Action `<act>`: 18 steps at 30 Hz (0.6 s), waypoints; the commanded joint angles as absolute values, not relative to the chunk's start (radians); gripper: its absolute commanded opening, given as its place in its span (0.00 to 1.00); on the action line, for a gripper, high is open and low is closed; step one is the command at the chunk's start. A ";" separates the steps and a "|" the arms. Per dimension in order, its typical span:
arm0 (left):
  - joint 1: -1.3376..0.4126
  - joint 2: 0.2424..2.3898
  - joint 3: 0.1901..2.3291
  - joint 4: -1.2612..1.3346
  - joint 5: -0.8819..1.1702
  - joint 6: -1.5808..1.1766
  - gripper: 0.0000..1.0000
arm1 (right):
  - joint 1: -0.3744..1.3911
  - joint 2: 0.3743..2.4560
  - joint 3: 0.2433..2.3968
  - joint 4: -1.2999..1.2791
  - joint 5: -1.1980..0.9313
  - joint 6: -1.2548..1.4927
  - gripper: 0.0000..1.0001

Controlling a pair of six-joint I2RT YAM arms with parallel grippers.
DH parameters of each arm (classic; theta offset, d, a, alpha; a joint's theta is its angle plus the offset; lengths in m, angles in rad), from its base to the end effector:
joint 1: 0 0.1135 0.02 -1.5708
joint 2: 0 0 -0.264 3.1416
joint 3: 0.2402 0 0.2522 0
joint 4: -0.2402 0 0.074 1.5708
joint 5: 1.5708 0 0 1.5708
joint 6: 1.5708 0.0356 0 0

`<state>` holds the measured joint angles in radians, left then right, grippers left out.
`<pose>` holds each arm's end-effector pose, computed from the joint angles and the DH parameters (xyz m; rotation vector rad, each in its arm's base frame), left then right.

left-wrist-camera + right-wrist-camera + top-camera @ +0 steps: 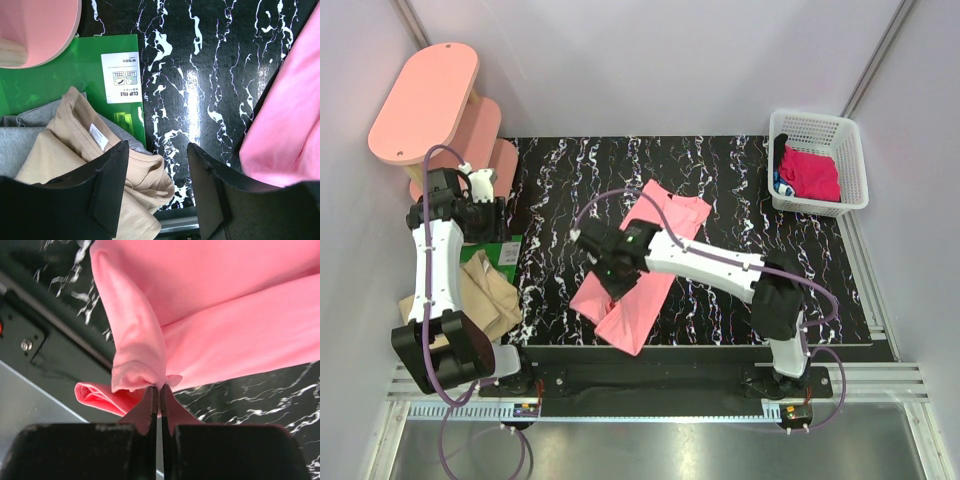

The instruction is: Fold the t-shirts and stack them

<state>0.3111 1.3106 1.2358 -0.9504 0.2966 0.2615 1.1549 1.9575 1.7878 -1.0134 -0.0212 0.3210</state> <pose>0.2478 0.0687 0.3178 0.0431 2.5354 -0.1629 0.1660 0.3777 0.2743 -1.1563 2.5962 0.3976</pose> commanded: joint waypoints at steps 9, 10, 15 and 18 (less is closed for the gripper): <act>0.318 1.324 1.285 -0.953 0.350 0.252 0.56 | 0.942 1.980 1.855 -0.922 -0.103 0.189 0.00; 0.318 1.327 1.285 -0.953 0.351 0.252 0.56 | 0.924 1.997 1.856 -0.919 -0.095 0.184 0.00; 0.318 1.341 1.282 -0.956 0.371 0.250 0.56 | 0.868 2.045 1.896 -0.904 -0.100 0.169 0.00; 0.316 1.345 1.282 -0.962 0.393 0.250 0.56 | 0.842 2.085 1.902 -0.904 -0.101 0.166 0.00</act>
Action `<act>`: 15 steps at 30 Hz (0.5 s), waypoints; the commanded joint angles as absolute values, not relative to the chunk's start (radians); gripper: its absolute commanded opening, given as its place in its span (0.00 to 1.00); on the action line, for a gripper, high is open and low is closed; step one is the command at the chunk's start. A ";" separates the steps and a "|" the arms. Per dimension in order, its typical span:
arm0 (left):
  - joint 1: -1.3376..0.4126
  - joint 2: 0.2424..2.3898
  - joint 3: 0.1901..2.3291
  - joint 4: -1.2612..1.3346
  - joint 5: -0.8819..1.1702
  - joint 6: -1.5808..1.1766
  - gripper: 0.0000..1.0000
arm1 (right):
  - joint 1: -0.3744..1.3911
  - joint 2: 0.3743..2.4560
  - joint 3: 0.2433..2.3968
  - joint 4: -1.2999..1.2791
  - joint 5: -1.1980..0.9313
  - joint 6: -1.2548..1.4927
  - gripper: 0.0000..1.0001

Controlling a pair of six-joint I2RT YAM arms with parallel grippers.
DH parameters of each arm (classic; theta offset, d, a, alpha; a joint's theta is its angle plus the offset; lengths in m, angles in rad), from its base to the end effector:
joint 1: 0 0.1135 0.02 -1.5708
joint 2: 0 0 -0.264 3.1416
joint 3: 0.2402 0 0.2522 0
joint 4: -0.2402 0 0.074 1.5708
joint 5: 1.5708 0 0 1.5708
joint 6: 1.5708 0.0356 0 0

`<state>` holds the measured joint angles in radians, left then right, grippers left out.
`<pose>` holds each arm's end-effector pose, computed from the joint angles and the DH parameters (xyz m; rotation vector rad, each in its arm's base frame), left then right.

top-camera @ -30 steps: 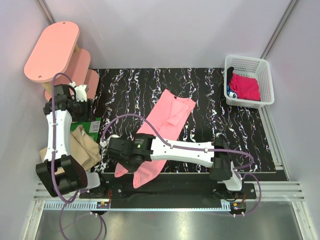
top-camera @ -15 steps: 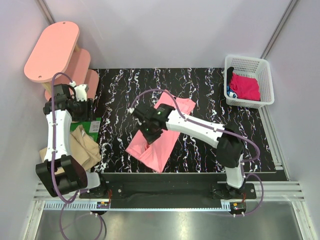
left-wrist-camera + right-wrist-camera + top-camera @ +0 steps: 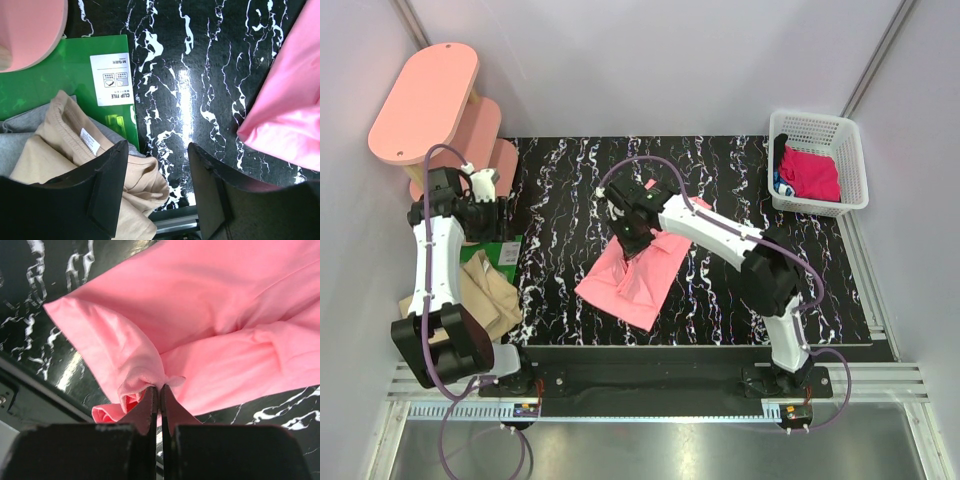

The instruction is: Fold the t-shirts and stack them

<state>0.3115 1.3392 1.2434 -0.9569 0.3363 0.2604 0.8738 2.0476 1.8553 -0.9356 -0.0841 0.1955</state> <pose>0.2532 0.0692 0.3133 0.0495 2.5471 -0.2243 0.2801 0.3393 0.2612 -0.9472 2.6059 0.4184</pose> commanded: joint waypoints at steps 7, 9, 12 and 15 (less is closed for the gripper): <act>0.318 1.328 1.270 -0.986 0.425 0.281 0.57 | 0.775 2.148 1.913 -0.896 -0.115 0.166 0.00; 0.316 1.324 1.267 -0.989 0.431 0.290 0.57 | 0.759 2.163 1.922 -0.894 -0.124 0.169 0.00; 0.318 1.319 1.270 -0.999 0.434 0.296 0.57 | 0.752 2.174 1.919 -0.893 -0.107 0.166 0.00; 0.318 1.316 1.269 -1.012 0.451 0.301 0.58 | 0.732 2.192 1.917 -0.887 -0.080 0.167 0.02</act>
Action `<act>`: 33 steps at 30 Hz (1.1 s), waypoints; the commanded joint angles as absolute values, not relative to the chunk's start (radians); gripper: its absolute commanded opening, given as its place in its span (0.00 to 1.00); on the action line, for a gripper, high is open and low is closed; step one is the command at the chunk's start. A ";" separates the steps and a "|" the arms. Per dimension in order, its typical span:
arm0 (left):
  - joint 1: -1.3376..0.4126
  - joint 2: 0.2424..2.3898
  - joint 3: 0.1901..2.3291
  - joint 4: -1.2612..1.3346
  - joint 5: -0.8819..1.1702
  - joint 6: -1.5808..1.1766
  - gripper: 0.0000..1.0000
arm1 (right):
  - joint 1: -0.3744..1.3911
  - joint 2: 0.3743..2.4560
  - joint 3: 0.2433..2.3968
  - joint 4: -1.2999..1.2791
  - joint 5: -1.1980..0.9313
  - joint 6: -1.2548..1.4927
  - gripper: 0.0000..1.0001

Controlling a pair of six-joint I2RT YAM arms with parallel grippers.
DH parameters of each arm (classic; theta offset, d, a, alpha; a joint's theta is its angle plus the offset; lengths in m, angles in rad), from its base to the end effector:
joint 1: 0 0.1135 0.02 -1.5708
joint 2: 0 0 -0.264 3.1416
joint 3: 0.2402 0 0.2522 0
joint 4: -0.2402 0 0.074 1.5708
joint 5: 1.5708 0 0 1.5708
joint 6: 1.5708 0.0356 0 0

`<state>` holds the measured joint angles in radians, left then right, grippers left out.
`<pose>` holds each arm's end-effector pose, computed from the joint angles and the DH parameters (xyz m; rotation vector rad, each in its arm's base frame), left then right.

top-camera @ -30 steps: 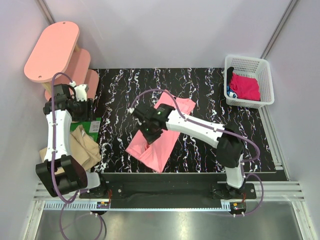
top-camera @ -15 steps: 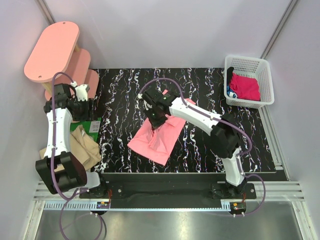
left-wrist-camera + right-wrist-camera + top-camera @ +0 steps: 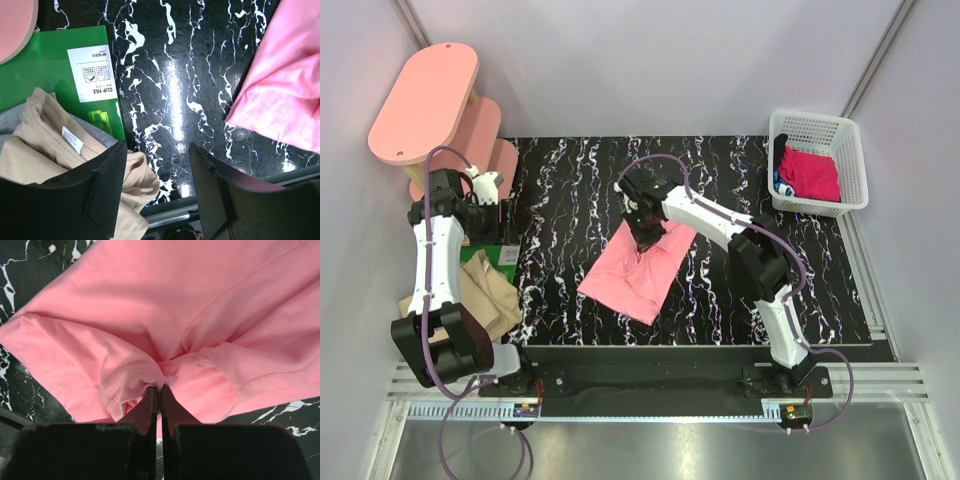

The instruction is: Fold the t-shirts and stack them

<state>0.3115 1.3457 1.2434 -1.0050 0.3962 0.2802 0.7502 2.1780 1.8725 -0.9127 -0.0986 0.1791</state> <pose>0.2504 0.0662 0.3099 0.0815 2.5715 -0.3166 0.3342 0.3162 0.2112 -0.8266 2.7267 0.3531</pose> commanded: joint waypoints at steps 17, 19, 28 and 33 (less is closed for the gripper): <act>0.184 1.269 1.289 -1.152 0.450 0.359 0.62 | 0.705 1.890 1.803 -0.873 0.187 0.350 1.00; 0.167 1.258 1.287 -1.155 0.460 0.348 0.62 | 0.826 1.812 1.697 -0.816 0.211 0.319 1.00; 0.005 1.288 1.235 -1.143 0.476 0.270 0.61 | 1.055 1.759 1.514 -0.626 0.100 0.319 1.00; -0.014 1.325 1.239 -1.124 0.445 0.258 0.59 | 1.060 1.819 1.487 -0.581 0.058 0.331 0.99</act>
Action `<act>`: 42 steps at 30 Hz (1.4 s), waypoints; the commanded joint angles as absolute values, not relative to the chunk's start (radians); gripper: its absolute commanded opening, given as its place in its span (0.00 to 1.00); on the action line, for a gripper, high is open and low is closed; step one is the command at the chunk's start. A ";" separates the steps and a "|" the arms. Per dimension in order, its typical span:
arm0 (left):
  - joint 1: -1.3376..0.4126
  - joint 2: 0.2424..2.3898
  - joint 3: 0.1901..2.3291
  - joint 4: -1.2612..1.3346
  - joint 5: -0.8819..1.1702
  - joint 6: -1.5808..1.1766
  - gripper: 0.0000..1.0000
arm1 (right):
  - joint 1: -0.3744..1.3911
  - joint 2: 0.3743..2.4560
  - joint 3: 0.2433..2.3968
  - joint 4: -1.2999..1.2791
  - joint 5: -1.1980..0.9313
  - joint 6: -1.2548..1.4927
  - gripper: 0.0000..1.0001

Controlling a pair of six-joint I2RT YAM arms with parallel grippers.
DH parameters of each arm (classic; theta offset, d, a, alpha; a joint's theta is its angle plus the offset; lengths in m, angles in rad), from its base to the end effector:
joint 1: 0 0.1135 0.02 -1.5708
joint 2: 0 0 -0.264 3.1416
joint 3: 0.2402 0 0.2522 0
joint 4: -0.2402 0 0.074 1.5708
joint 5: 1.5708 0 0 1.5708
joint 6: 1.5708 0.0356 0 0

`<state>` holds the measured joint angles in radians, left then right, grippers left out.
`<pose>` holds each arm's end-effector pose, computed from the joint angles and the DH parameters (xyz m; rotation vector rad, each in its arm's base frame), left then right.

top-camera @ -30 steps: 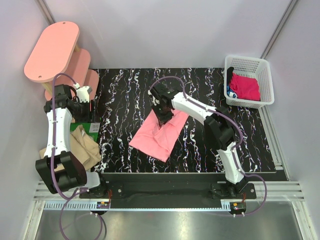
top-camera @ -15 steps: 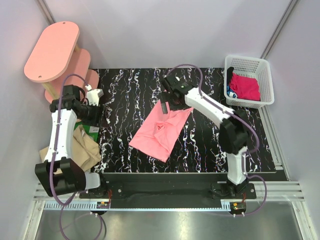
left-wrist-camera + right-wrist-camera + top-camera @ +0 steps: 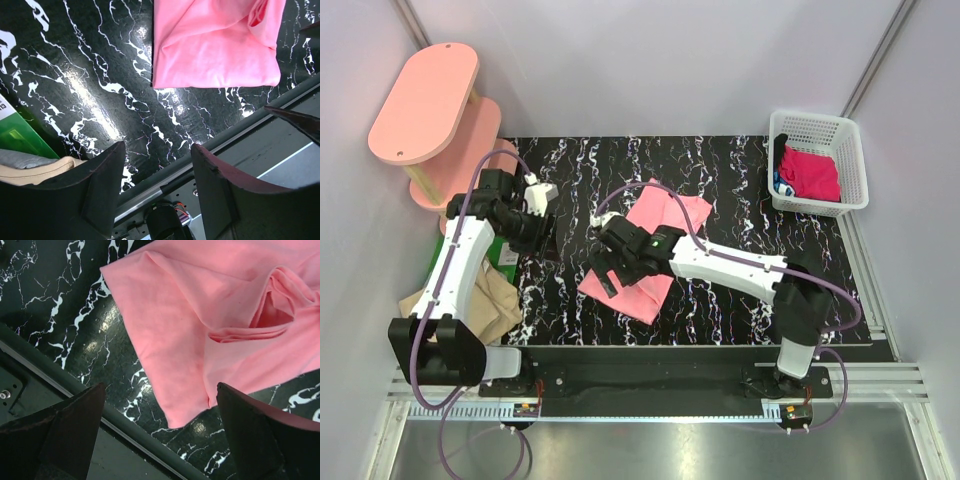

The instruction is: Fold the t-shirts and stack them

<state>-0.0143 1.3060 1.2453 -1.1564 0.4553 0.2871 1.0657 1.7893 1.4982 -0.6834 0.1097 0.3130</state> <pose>0.2355 -0.0190 0.3139 0.5122 2.6337 -0.5501 0.1924 0.3399 0.2679 -0.9097 2.4208 0.3958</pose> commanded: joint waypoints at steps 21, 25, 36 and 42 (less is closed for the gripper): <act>-0.014 1.299 1.220 -1.127 0.451 0.275 0.60 | 1.016 1.937 1.460 -0.669 0.610 0.391 0.98; -0.014 1.301 1.218 -1.126 0.442 0.279 0.60 | 0.971 1.918 1.430 -0.669 0.604 0.408 0.98; -0.029 1.302 1.272 -1.195 0.497 0.336 0.61 | 0.832 1.852 1.302 -0.670 0.591 0.445 0.98; -0.130 1.305 1.266 -1.226 0.462 0.357 0.61 | 0.822 1.798 1.328 -0.687 0.554 0.465 0.98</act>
